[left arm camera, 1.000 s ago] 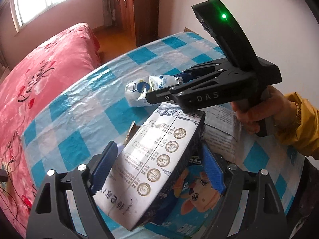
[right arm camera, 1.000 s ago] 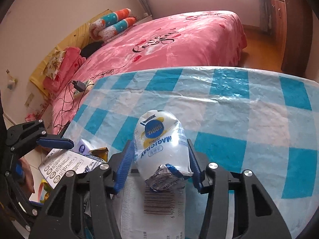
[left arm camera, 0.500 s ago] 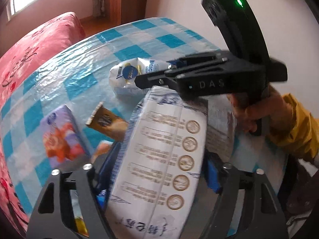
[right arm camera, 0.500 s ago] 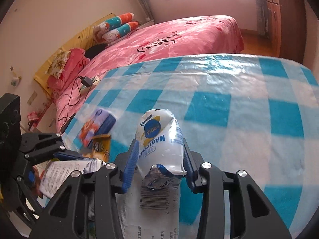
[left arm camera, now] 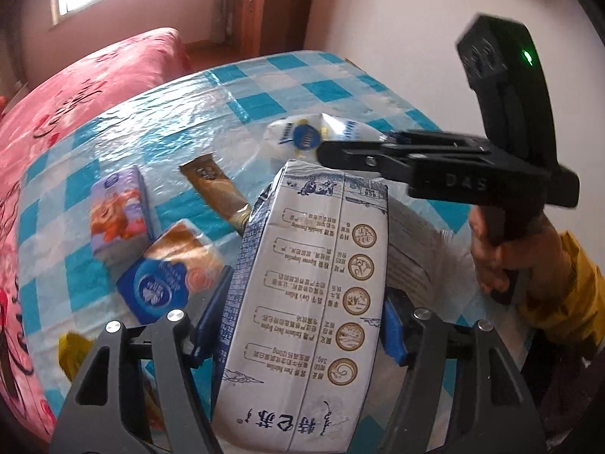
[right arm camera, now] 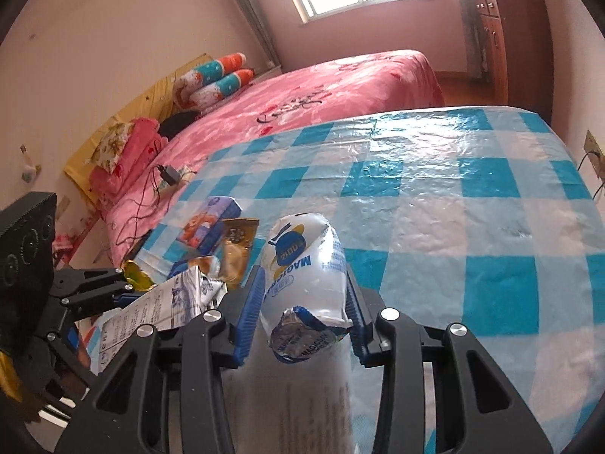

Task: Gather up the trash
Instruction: 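Lift the white packet with the right tool while the left tool lifts the milk box, then carry the milk box and white packet in both tools toward the orange bin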

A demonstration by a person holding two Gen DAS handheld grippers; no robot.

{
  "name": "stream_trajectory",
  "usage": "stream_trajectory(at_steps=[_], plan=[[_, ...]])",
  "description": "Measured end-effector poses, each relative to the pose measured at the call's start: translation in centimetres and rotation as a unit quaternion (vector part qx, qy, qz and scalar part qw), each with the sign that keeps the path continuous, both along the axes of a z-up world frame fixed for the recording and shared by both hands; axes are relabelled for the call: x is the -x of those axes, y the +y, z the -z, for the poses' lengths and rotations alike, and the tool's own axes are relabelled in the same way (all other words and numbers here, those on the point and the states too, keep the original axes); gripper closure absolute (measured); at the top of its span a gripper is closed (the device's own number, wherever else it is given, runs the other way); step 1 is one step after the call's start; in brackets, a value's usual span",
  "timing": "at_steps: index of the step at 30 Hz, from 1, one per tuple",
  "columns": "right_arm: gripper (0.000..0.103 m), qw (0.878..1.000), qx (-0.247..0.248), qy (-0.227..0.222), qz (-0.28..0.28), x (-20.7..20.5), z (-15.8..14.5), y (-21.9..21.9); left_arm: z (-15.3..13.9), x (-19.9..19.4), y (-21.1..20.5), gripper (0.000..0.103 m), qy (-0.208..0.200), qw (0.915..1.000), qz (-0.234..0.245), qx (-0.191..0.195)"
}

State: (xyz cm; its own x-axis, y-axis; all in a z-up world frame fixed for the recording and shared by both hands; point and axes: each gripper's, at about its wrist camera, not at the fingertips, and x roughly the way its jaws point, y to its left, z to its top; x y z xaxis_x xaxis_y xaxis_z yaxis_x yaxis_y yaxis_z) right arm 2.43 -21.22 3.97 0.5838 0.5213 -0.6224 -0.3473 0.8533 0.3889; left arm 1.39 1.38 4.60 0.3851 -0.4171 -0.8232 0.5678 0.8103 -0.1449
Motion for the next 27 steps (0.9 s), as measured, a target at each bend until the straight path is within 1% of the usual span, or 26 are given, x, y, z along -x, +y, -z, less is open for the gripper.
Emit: stream_trajectory(at_steps=[4, 5, 7, 13, 16, 19, 22, 25, 26, 27], plan=[[0.062, 1.0, -0.017, -0.005, 0.008, 1.7, -0.6, -0.4, -0.6, 1.2, 1.3, 0.035, -0.008, 0.9993, -0.032, 0.018], [0.064, 1.0, -0.02, -0.006, 0.009, 2.2, -0.8, -0.5, -0.8, 1.5, 1.5, 0.035, -0.009, 0.9989, -0.039, 0.022], [0.078, 1.0, -0.025, -0.003, 0.01, 2.9, -0.9, -0.4, -1.0, 2.3, 2.1, 0.035, -0.012, 0.998, -0.053, 0.032], [0.078, 1.0, -0.018, 0.008, 0.003, 4.9, -0.5, 0.4, -1.2, 4.4, 4.3, 0.035, -0.016, 0.9928, -0.102, 0.061], [0.078, 1.0, -0.006, 0.013, -0.009, 6.3, -0.2, 1.1, -1.1, 5.7, 5.2, 0.035, -0.02, 0.9907, -0.117, 0.066], [0.078, 0.999, -0.006, 0.025, -0.02, 7.4, 0.3, 1.6, -0.6, 6.9, 6.4, 0.035, -0.013, 0.9876, -0.135, 0.078], [0.077, 1.0, 0.013, 0.019, -0.017, 8.8, 0.6, 2.0, 0.1, 8.1, 7.5, 0.035, -0.008, 0.9844, -0.155, 0.084], [0.076, 1.0, 0.017, 0.013, -0.015, 9.1, 0.5, 2.2, 0.7, 9.2, 8.4, 0.035, -0.003, 0.9815, -0.169, 0.089], [0.07, 1.0, 0.015, 0.014, -0.014, 9.0, 0.5, 2.3, 0.9, 9.6, 8.7, 0.035, -0.004, 0.9805, -0.174, 0.091], [0.067, 1.0, 0.012, 0.014, -0.011, 8.9, 0.5, 2.3, 0.9, 9.9, 8.9, 0.035, -0.004, 0.9799, -0.177, 0.091]])
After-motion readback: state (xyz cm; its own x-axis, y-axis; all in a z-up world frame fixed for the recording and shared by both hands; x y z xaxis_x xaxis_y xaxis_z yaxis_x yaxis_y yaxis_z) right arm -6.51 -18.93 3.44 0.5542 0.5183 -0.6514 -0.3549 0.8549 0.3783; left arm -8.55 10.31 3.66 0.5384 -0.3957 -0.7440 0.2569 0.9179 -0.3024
